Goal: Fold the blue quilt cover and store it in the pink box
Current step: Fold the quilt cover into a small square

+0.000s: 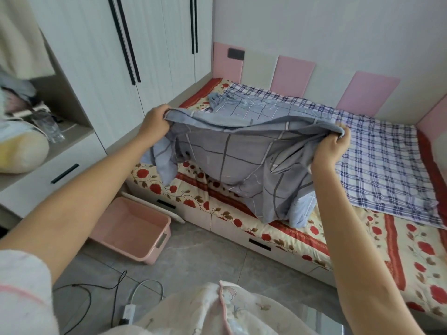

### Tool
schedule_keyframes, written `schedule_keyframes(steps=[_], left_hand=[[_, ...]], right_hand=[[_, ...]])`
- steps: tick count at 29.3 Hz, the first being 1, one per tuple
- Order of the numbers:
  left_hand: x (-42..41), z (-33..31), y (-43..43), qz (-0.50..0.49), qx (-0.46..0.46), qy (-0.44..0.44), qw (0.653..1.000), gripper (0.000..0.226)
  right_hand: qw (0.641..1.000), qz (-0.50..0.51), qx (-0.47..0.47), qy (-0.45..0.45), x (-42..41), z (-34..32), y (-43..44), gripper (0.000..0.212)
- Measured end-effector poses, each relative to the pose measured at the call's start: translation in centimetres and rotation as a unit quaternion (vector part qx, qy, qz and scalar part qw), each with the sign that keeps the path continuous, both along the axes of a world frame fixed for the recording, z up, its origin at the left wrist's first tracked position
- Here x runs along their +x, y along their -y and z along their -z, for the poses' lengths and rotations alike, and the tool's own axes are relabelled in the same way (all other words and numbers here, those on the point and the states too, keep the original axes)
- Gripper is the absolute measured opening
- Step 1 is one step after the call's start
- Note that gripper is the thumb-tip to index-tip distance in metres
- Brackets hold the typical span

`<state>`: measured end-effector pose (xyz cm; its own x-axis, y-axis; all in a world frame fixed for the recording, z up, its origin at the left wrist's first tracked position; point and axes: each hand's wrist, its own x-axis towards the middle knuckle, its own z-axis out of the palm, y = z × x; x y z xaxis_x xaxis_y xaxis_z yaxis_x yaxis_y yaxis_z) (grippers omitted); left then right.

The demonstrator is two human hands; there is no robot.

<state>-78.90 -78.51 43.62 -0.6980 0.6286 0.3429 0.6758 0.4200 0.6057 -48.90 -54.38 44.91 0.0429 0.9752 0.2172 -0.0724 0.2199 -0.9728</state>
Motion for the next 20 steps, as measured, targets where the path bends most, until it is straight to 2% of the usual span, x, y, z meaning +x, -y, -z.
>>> schedule_keyframes(steps=[5, 7, 11, 14, 15, 16, 17, 18, 19, 20], left_hand=[[1.3, -1.6, -0.9, -0.012, -0.038, -0.039, 0.998, 0.021], [1.9, -1.1, -1.4, 0.034, -0.023, -0.032, 0.999, 0.018], [3.2, 0.2, -2.3, 0.112, -0.015, 0.011, 0.994, 0.025], [4.9, 1.0, -2.7, 0.173, -0.01, 0.034, 0.984, 0.04], [5.5, 1.3, -2.7, 0.196, -0.027, 0.059, 0.978, 0.034], [6.1, 1.9, -2.6, 0.215, -0.088, 0.087, 0.969, 0.019], [6.4, 2.6, -2.6, 0.238, -0.178, 0.08, 0.951, 0.008], [6.6, 3.3, -2.5, 0.256, -0.293, 0.052, 0.92, 0.032], [6.9, 4.7, -2.1, 0.278, -0.407, 0.024, 0.87, 0.053], [7.3, 5.9, -1.6, 0.287, -0.492, -0.001, 0.822, 0.063]], right_hand=[[0.998, -0.018, 0.006, 0.064, 1.0, 1.6, 0.1, 0.024], [0.993, -0.038, -0.012, 0.111, 1.7, 2.2, 0.1, 0.021], [0.962, -0.135, -0.055, 0.23, 2.2, 2.4, 0.7, 0.04], [0.938, -0.212, -0.076, 0.264, 2.7, 3.1, 2.0, 0.052], [0.926, -0.233, -0.081, 0.284, 3.0, 3.5, 2.3, 0.063], [0.909, -0.258, -0.08, 0.316, 3.3, 3.9, 2.7, 0.074], [0.881, -0.288, -0.075, 0.367, 3.7, 4.6, 2.8, 0.081], [0.834, -0.328, -0.077, 0.436, 4.1, 5.4, 2.8, 0.083], [0.772, -0.368, -0.095, 0.51, 4.7, 6.6, 3.3, 0.089], [0.711, -0.391, -0.105, 0.574, 5.4, 8.0, 3.5, 0.101]])
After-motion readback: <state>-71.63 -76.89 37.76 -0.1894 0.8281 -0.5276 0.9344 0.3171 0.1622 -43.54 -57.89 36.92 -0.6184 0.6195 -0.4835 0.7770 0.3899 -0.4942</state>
